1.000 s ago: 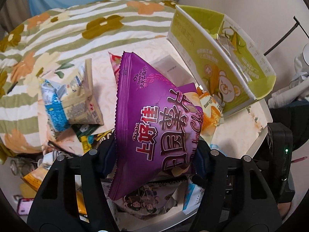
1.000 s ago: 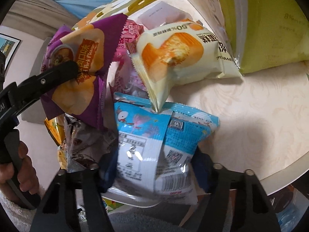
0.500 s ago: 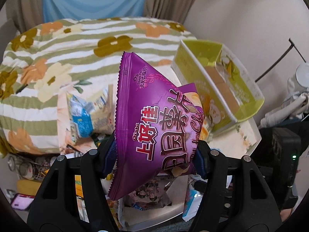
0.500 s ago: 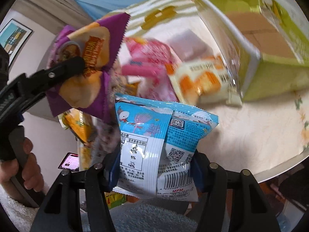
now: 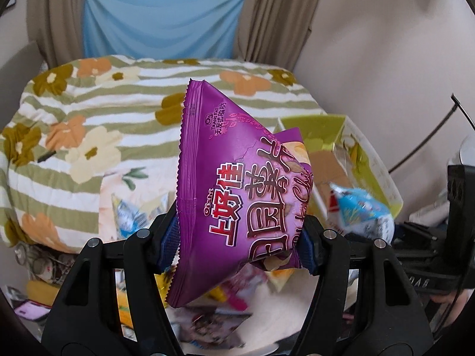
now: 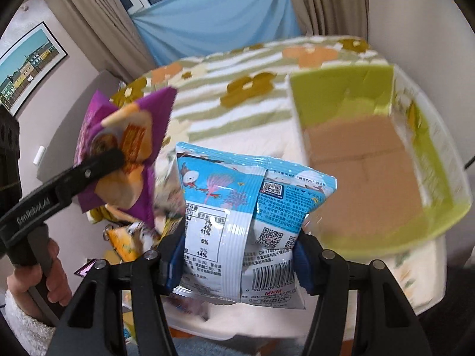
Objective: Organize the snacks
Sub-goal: 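Carry both bags over the yellow-green box and open both grippers to drop them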
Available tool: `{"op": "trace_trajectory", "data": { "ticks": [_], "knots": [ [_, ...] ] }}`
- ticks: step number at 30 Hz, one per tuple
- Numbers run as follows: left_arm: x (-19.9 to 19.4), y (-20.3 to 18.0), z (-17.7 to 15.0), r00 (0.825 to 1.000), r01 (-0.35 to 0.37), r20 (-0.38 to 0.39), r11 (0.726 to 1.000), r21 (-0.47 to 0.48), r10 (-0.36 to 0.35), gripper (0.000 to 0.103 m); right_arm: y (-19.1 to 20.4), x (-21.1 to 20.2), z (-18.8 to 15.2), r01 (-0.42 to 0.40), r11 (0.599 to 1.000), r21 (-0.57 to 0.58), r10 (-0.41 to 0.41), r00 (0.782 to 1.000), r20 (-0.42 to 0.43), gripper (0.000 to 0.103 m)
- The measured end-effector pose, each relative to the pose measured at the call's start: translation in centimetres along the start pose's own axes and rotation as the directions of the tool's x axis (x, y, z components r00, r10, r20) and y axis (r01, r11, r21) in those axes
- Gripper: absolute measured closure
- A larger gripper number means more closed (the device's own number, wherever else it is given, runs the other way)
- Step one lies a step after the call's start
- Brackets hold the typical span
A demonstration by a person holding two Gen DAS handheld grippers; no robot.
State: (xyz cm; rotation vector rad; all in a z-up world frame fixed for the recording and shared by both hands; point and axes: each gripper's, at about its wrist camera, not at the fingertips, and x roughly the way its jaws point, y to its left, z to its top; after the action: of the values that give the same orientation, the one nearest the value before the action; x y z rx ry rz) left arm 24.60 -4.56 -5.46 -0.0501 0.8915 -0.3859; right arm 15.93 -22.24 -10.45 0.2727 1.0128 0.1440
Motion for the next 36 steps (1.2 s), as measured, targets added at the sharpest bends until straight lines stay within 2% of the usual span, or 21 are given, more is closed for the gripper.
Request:
{"op": "trace_trajectory", "data": {
  "ticks": [5,12,17,24,25,26,27,29,36],
  "knots": [
    [2.1,-4.3,2.1,1.000,-0.004,0.008,1.000,-0.029,0.004,0.041,-4.7,-2.1,3.0,0.005,1.000,-0.028,-0.004,0.999,0.048,0.047],
    [8.1,-11.6,5.2,1.000,0.021,-0.023,0.999,-0.036,-0.022,0.041,-11.4,-4.0,7.1,0.027,0.998,-0.049,-0.023,0.996,0.081,0.047],
    [13.8,-15.3,6.7,0.997,0.015,-0.076,0.998,-0.057,-0.019,0.041,-15.9,-3.4,9.7,0.044,0.997,-0.056,-0.041,0.997,0.063,0.047],
    [20.8,-18.0,8.0,0.986,-0.005,-0.168,0.999,-0.045,-0.002,0.041,-19.7,-0.9,11.9,0.044,0.997,-0.056,-0.044,0.999,0.005,0.047],
    [21.4,-18.1,8.1,0.985,-0.004,-0.175,0.999,-0.042,-0.004,0.039,-20.0,-0.5,12.1,0.044,0.997,-0.055,-0.045,0.999,-0.003,0.047],
    [22.0,-18.1,8.2,0.984,-0.007,-0.179,0.999,-0.038,0.000,0.033,-20.4,-0.2,12.3,0.048,0.997,-0.054,-0.048,0.999,-0.008,0.047],
    [22.7,-18.3,8.4,0.983,-0.006,-0.181,1.000,-0.031,0.001,0.021,-20.6,0.2,12.5,0.053,0.997,-0.055,-0.054,0.998,-0.011,0.047],
    [23.6,-18.4,8.5,0.984,-0.022,-0.179,1.000,-0.007,0.021,0.005,-21.0,0.8,12.8,0.074,0.995,-0.061,-0.075,0.997,-0.016,0.047],
    [23.4,-16.1,8.3,0.983,-0.015,-0.183,1.000,-0.007,0.013,0.003,-21.3,2.3,13.0,0.118,0.991,-0.067,-0.121,0.992,-0.041,0.047]
  ]
}}
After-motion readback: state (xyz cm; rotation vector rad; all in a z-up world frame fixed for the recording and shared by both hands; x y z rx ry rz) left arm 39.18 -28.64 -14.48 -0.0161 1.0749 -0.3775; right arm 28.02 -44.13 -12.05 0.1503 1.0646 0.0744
